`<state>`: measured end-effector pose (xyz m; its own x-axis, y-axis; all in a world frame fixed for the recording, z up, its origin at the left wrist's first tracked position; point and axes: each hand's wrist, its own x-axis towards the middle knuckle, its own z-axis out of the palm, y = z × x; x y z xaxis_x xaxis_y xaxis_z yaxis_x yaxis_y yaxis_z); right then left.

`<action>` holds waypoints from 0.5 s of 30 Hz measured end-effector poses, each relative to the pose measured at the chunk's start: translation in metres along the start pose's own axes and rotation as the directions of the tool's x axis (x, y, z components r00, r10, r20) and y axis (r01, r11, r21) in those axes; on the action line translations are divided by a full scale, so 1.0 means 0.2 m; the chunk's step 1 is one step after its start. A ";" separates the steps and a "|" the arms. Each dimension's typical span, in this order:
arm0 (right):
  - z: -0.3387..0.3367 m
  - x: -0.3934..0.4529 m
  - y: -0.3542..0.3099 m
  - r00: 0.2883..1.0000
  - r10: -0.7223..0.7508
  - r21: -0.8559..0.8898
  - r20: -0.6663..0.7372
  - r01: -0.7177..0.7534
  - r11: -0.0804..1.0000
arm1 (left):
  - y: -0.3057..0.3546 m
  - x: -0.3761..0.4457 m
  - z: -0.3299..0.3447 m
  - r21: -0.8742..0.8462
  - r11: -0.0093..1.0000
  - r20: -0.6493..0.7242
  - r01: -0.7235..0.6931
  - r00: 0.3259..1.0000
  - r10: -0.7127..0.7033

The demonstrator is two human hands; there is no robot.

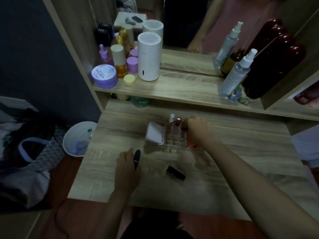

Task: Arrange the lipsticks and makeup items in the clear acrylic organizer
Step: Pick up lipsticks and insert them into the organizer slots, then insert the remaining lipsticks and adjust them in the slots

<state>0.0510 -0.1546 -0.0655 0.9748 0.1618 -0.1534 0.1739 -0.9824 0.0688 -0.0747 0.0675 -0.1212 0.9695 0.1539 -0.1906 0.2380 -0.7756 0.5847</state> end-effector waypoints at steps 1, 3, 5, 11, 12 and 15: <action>0.00 0.01 -0.01 1.000 -0.005 -0.008 0.004 0.006 1.000 | 0.00 0.00 0.00 -0.027 1.000 -0.004 0.000 1.000 0.000; 0.02 0.02 -0.02 1.000 -0.016 -0.023 0.010 0.016 1.000 | 0.00 0.01 0.00 -0.043 0.999 -0.002 -0.011 1.000 0.011; 0.03 0.03 -0.03 1.000 -0.027 -0.047 0.011 0.028 0.999 | 0.01 0.02 -0.01 -0.054 0.998 0.002 -0.015 1.000 0.015; 0.03 -0.02 0.01 0.999 -0.039 -0.018 -0.008 0.039 0.999 | 0.00 0.06 -0.02 -0.037 0.998 0.087 -0.049 0.995 0.052; 0.02 -0.06 0.02 0.998 -0.044 0.031 -0.053 0.046 0.998 | 0.00 0.06 -0.02 -0.041 0.998 0.091 -0.049 0.994 0.053; -0.01 -0.23 -0.01 0.936 -0.018 0.201 -0.353 0.095 0.975 | 0.03 0.07 -0.02 -0.107 0.992 0.083 -0.060 0.994 0.069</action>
<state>0.0054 -0.1597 -0.0561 0.9581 0.2022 0.2029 0.2338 -0.9613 -0.1460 -0.0599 0.0665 -0.1169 0.9755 0.0484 -0.2146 0.1842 -0.7134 0.6762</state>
